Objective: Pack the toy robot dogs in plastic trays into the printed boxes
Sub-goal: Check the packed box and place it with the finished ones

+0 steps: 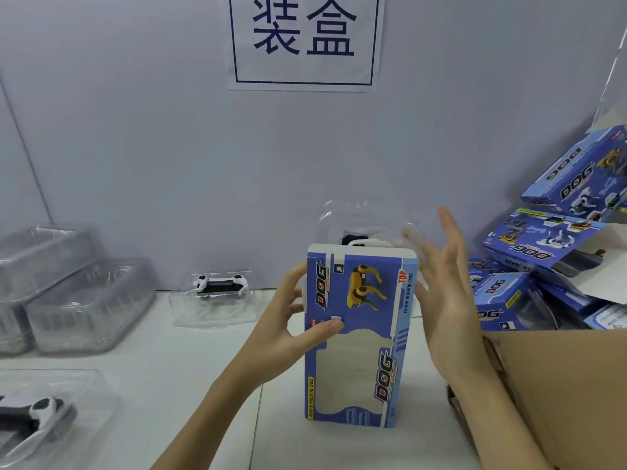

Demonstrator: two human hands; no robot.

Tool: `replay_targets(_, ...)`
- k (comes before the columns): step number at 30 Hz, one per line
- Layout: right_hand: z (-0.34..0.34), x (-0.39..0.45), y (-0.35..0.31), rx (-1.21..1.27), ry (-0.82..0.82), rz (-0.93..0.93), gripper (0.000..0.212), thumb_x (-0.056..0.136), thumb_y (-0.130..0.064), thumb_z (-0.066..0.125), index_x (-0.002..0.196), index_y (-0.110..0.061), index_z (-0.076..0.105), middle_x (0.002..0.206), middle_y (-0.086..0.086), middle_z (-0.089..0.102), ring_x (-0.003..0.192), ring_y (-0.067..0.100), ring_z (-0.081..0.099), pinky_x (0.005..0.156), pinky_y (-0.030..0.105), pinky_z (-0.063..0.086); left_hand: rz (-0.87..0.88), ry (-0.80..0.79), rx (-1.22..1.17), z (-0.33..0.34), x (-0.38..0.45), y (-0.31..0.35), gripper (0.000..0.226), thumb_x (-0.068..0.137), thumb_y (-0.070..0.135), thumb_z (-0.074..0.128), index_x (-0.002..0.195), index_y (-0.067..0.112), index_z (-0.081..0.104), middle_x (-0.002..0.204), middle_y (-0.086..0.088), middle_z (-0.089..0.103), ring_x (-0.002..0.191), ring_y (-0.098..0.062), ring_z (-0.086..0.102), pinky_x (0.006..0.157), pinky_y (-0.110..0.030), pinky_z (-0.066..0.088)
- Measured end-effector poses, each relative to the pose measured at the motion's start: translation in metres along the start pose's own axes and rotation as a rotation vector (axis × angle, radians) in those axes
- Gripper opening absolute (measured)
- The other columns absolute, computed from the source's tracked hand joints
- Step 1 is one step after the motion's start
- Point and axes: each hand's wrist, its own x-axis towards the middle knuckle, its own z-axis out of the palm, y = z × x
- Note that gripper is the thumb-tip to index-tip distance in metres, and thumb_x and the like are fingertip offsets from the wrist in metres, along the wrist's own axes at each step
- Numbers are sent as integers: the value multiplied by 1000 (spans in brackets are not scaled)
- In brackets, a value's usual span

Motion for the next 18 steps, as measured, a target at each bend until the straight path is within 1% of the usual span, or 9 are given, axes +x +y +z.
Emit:
replay_targets(3,6,-25,18,-200,-12,-158,69,100,-66,49,160,-37,31,157,-23,45,146,3,42,115,26,42,12,13,-14,3,0,-1,84,71,74,79,142,56,38,140,16,61,134,-23,58,94,-53,62)
replay_targets(4,7,-31,25,-236,-8,-162,72,99,-64,53,161,-34,31,155,-24,47,143,2,45,110,24,47,15,19,-15,4,0,0,81,68,77,78,137,56,41,139,17,61,132,-22,60,91,-52,63)
replay_targets(6,7,-38,34,-241,24,-112,67,95,-59,63,153,-35,40,145,-12,59,136,14,57,108,45,52,27,45,-17,4,0,2,72,67,80,78,127,53,48,134,18,64,128,-19,63,88,-45,65)
replay_targets(8,6,-40,39,-301,44,-97,47,92,-52,67,135,-40,53,133,-8,65,127,21,63,103,56,54,57,63,-30,2,0,2,66,69,75,80,121,46,53,132,12,65,126,-20,65,84,-36,65)
replay_targets(10,2,-40,41,-337,72,-86,37,89,-60,68,118,-42,56,124,-9,68,121,19,66,98,53,58,80,60,-35,1,0,4,62,72,70,82,121,45,53,132,9,65,127,-21,65,82,-29,64)
replay_targets(11,1,-39,41,-343,86,-86,42,86,-68,67,116,-41,56,123,-9,69,120,18,67,96,50,59,87,60,-37,1,0,5,62,74,66,83,123,47,51,133,13,64,128,-21,64,83,-29,63)
replay_targets(14,0,-39,42,-352,96,-67,55,79,-81,64,121,-46,55,125,-14,69,121,13,67,91,35,61,109,46,-41,4,0,3,69,85,41,83,136,52,39,142,18,56,132,-24,60,91,-39,63)
replay_targets(16,0,-40,41,-358,86,-58,53,76,-85,62,120,-57,53,125,-16,68,121,13,66,90,31,62,92,26,-16,5,-1,4,69,85,45,80,138,55,38,141,17,58,133,-23,59,91,-48,64)
replay_targets(18,0,-41,43,-371,78,-40,55,73,-90,59,116,-56,55,123,-13,68,121,16,67,87,31,63,74,20,0,4,-2,6,65,79,58,77,133,61,42,139,18,59,133,-19,59,91,-49,64)
